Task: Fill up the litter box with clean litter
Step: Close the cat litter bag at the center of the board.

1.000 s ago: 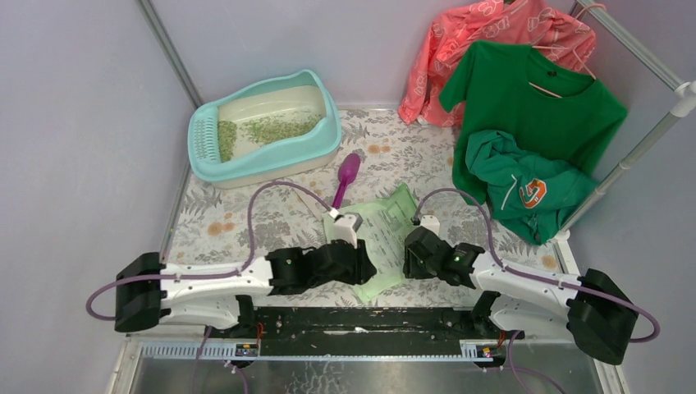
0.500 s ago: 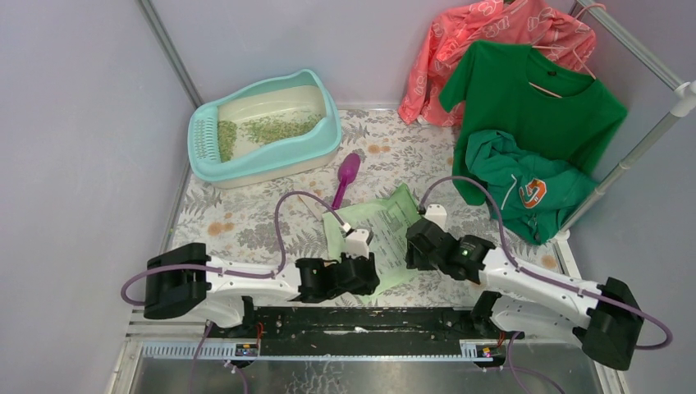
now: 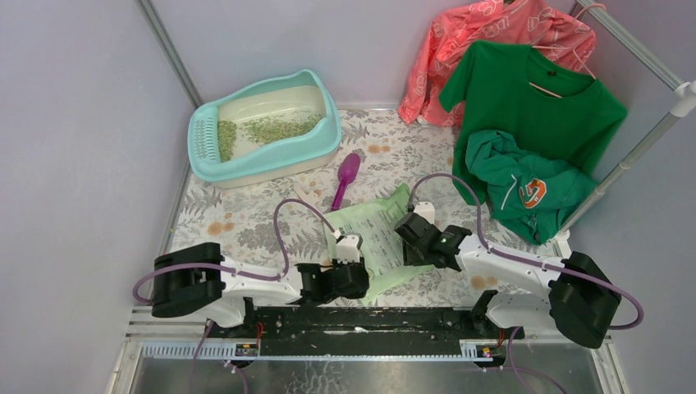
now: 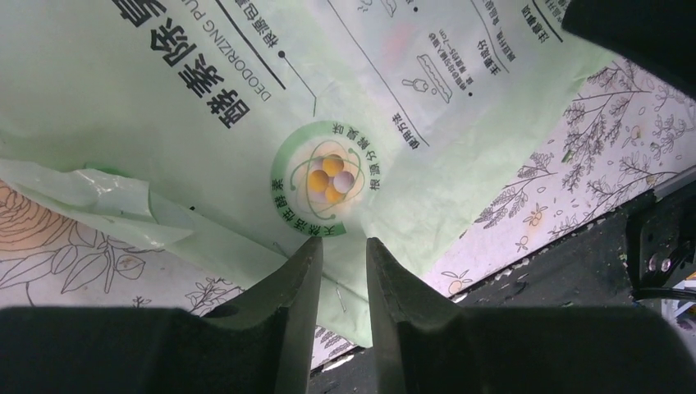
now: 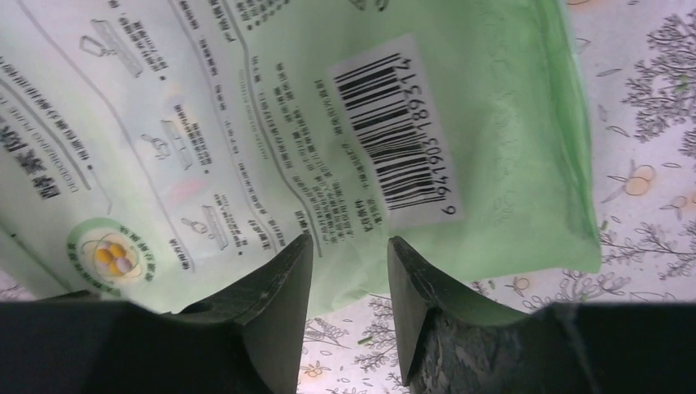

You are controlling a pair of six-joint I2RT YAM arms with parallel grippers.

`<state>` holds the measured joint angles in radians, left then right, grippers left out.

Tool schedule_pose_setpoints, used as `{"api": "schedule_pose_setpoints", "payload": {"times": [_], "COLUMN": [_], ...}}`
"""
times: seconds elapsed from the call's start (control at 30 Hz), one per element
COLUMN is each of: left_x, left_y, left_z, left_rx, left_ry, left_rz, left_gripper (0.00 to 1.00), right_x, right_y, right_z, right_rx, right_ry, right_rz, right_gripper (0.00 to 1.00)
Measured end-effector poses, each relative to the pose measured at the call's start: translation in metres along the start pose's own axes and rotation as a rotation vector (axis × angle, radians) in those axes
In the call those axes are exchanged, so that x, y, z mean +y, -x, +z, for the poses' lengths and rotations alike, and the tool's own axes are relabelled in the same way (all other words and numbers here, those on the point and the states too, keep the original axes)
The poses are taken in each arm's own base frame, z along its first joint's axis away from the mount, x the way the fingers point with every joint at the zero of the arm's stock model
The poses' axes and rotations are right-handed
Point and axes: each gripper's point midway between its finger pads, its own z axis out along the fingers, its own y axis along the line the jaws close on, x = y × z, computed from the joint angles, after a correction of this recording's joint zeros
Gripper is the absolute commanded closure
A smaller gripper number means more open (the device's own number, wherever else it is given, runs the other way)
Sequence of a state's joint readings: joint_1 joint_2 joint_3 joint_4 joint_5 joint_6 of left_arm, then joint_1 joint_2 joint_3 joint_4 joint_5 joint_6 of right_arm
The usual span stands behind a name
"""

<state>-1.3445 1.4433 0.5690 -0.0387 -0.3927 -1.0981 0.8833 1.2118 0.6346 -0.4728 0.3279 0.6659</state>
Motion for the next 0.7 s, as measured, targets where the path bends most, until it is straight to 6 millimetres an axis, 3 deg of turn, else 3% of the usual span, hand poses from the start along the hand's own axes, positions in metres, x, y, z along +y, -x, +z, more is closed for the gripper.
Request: {"api": "schedule_pose_setpoints", "payload": {"times": [0.13, 0.33, 0.43, 0.53, 0.6, 0.7], "left_x": [0.000, -0.004, -0.013, -0.029, -0.035, -0.017], "left_y": [0.004, 0.012, 0.025, 0.053, 0.084, 0.138], "left_z": [0.003, 0.005, -0.001, -0.024, -0.049, -0.076], "left_rx": [-0.006, -0.014, -0.031, -0.088, -0.157, -0.281], "left_ry": [-0.006, -0.017, -0.034, -0.086, -0.132, -0.128], "left_rz": [-0.021, -0.012, 0.002, -0.013, -0.050, -0.120], "left_gripper": [0.66, 0.66, 0.64, 0.61, 0.59, 0.59], "right_x": [0.012, 0.045, 0.058, 0.061, 0.058, 0.057], "right_y": [-0.002, -0.010, -0.017, -0.027, -0.035, -0.040], "right_z": [-0.001, -0.016, -0.019, -0.013, -0.006, 0.003], "right_rx": [0.021, 0.028, 0.038, 0.060, 0.082, 0.101], "right_ry": [0.063, 0.223, 0.273, 0.281, 0.262, 0.239], "right_rz": [-0.006, -0.037, -0.055, -0.056, -0.052, -0.046], "right_gripper": [0.57, 0.57, 0.58, 0.58, 0.58, 0.58]}}
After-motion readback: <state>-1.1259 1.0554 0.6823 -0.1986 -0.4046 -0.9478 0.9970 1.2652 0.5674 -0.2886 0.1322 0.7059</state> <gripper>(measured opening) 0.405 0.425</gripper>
